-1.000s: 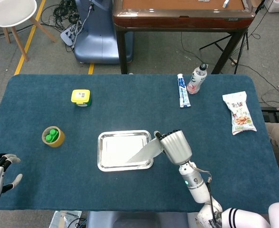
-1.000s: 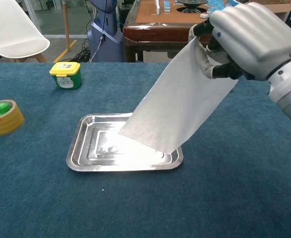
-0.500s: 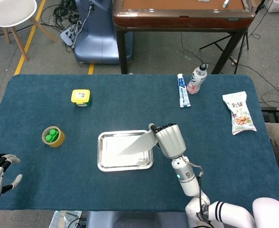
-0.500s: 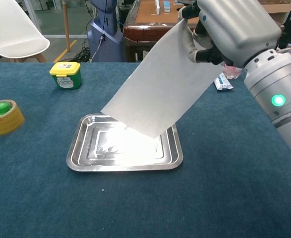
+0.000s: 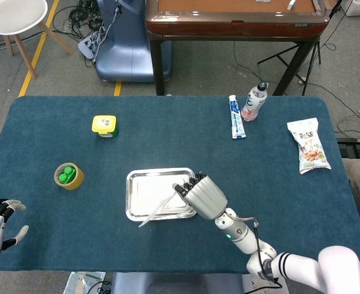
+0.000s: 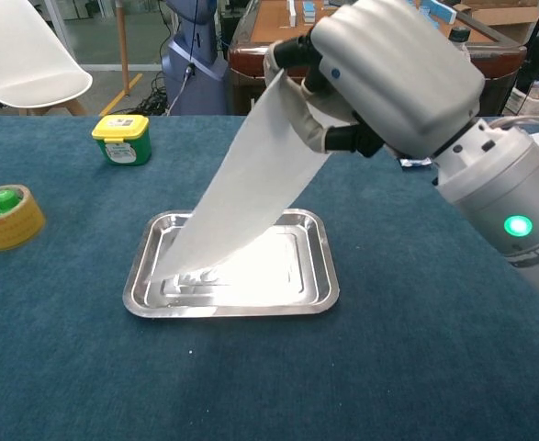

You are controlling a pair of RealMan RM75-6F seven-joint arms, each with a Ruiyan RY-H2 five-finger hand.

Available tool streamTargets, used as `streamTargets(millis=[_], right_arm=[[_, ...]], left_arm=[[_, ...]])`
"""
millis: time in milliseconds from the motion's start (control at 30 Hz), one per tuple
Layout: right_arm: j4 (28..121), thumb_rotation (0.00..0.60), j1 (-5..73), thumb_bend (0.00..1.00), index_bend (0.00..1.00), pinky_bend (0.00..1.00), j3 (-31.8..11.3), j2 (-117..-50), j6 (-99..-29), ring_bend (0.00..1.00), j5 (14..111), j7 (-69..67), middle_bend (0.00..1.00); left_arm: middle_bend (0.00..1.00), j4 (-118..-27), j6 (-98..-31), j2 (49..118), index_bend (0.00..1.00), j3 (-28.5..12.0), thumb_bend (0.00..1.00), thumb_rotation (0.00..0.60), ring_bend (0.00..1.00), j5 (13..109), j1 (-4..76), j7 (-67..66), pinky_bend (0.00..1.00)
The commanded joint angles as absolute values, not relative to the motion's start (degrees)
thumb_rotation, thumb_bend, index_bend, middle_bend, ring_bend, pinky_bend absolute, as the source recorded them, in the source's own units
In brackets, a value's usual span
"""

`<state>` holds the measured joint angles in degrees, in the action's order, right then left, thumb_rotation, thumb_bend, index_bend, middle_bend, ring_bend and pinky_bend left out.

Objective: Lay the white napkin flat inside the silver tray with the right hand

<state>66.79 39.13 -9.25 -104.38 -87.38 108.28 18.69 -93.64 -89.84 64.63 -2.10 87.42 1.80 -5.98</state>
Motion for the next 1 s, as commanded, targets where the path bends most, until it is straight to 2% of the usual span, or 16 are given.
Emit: streamTargets(millis=[33, 467, 1000], right_arm=[[65.63, 0.600, 39.21, 0.65, 0.63, 1.00, -7.18, -103.13, -87.02, 1.00, 109.39, 17.94, 1.00], [65.30, 0.600, 37.28, 0.65, 0.63, 1.00, -2.65, -100.16, -87.57, 1.00, 110.59, 16.93, 1.00], [67.88, 0.600, 34.94, 0.65, 0.64, 1.00, 3.46, -93.39, -88.26, 1.00, 114.95, 16.35, 1.00]], left_arm=[[0.35, -93.64, -89.73, 64.65, 0.41, -2.11, 0.23, 0.600, 0.23, 87.34, 1.83, -6.10, 0.48], [0.35, -93.68, -89.65, 64.71, 0.41, -2.18, 0.23, 0.600, 0.23, 87.20, 1.84, -6.24, 0.48], [0.35, -93.58, -89.15, 65.14, 0.41, -2.06, 0.23, 0.600, 0.23, 87.17, 2.03, -6.99, 0.48]])
